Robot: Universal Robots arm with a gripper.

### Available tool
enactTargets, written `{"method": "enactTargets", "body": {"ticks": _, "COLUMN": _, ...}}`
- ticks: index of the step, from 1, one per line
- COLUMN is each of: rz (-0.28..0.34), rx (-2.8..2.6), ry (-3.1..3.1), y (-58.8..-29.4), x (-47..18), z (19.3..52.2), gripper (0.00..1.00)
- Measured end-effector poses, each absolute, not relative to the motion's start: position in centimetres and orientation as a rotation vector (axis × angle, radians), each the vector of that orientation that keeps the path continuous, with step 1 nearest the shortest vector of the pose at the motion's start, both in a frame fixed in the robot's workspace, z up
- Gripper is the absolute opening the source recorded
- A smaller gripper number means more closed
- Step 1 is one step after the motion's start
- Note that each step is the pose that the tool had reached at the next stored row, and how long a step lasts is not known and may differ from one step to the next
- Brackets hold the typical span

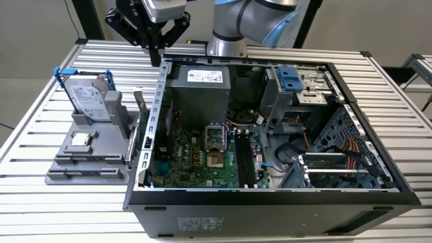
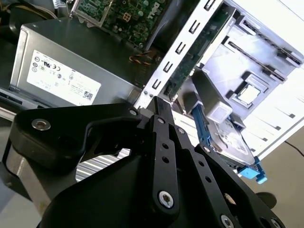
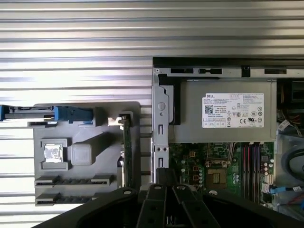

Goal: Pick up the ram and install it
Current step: 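Reach for the ram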

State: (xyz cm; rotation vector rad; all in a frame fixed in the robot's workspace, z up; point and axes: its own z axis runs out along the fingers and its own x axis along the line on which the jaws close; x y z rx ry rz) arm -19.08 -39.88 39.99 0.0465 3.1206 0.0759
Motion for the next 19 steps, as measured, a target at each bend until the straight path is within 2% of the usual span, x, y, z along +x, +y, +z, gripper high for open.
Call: {"method": "enactTargets", "body": {"ticks": 19, "rz": 0.076, "rx": 0.003, "ry": 3.122, "y": -39.9, "x": -21.6, "z": 40.0, "gripper": 0.00}}
